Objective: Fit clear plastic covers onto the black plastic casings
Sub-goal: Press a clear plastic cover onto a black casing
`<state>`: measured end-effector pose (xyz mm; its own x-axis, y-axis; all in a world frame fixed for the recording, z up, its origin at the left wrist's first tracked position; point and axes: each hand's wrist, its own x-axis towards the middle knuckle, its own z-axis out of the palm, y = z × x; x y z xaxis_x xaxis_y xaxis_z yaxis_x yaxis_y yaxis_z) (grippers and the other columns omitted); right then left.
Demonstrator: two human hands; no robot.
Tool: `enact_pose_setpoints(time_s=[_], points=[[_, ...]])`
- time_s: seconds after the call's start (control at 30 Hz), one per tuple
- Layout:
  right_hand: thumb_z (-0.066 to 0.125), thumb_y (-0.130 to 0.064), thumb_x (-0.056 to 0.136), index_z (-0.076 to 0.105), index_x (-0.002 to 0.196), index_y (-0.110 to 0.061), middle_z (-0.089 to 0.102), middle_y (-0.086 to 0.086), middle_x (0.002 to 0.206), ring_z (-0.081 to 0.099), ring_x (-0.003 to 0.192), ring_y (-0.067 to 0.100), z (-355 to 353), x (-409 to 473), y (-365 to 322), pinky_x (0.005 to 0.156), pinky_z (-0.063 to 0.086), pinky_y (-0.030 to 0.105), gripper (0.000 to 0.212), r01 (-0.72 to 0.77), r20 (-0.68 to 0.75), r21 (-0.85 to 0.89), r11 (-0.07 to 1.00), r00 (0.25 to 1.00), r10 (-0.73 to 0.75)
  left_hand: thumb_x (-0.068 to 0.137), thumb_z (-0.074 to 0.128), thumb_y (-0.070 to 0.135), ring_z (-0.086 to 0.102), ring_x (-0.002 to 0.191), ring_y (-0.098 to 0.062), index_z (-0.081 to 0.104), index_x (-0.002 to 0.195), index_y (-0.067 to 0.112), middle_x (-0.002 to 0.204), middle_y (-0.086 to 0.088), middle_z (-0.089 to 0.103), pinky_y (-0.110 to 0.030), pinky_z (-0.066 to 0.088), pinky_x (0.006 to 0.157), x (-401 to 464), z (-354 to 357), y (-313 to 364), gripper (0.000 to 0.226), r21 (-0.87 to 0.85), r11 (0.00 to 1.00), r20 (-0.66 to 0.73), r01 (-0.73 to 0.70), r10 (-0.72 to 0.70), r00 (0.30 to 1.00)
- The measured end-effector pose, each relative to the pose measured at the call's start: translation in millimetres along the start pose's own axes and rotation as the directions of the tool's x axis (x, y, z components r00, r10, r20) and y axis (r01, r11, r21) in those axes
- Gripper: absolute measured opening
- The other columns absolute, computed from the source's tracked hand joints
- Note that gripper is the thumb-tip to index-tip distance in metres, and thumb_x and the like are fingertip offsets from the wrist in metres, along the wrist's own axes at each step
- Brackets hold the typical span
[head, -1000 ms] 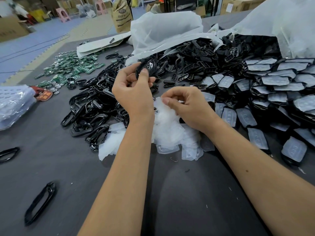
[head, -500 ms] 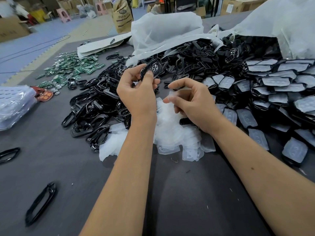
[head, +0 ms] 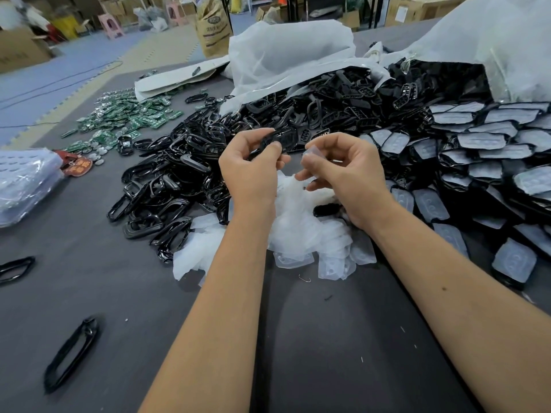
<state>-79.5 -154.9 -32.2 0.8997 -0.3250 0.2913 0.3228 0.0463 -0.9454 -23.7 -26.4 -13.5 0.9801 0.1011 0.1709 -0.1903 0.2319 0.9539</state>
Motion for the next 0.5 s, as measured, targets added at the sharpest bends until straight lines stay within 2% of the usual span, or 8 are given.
enact_pose_setpoints(time_s=[0.1, 0.23, 0.37, 0.5], points=[[0.073, -0.001, 0.093, 0.07, 0.096, -0.001, 0.071, 0.01, 0.079, 0.077, 0.074, 0.03, -0.1, -0.8, -1.0, 0.057, 0.057, 0.029, 0.004, -0.005, 0.0, -0.017, 1.0, 1.0, 0.005, 0.087, 0.065, -0.012, 0.067, 0.058, -0.018, 0.073, 0.092, 0.007, 0.08, -0.007, 0.065, -0.023, 0.051, 0.057, -2.5, -2.0, 1.9, 0.021, 0.005, 1.0, 0.01, 0.005, -0.005, 1.0], [0.074, -0.003, 0.093, 0.072, 0.09, -0.005, 0.072, 0.013, 0.078, 0.074, 0.073, 0.024, -0.4, -0.9, -1.8, 0.059, 0.057, 0.028, 0.004, -0.005, -0.01, -0.052, 0.999, 1.0, 0.005, 0.088, 0.066, -0.01, 0.067, 0.06, -0.018, 0.073, 0.096, 0.006, 0.084, -0.012, 0.067, -0.022, 0.05, 0.057, -7.2, -6.4, 4.9, 0.02, 0.016, 1.0, 0.021, 0.008, -0.009, 1.0], [0.079, -0.007, 0.09, 0.074, 0.084, -0.009, 0.072, 0.006, 0.079, 0.065, 0.073, 0.014, -0.2, 0.3, -1.4, 0.066, 0.054, 0.025, 0.008, -0.005, -0.049, -0.066, 0.998, 0.999, 0.002, 0.087, 0.064, -0.01, 0.067, 0.06, -0.019, 0.073, 0.103, 0.007, 0.088, -0.017, 0.071, -0.023, 0.052, 0.059, -17.2, -14.2, 4.5, 0.025, 0.026, 1.0, 0.067, -0.009, 0.008, 0.998], [0.08, -0.012, 0.09, 0.074, 0.082, -0.01, 0.067, 0.001, 0.075, 0.054, 0.069, 0.013, -1.0, 1.5, -0.4, 0.062, 0.047, 0.022, 0.009, 0.008, -0.081, -0.091, 0.996, 0.997, -0.015, 0.086, 0.065, -0.009, 0.068, 0.063, -0.021, 0.076, 0.102, 0.008, 0.093, -0.015, 0.074, -0.025, 0.053, 0.061, -22.5, -19.5, -0.5, 0.026, 0.069, 0.998, 0.104, -0.008, 0.001, 0.995]])
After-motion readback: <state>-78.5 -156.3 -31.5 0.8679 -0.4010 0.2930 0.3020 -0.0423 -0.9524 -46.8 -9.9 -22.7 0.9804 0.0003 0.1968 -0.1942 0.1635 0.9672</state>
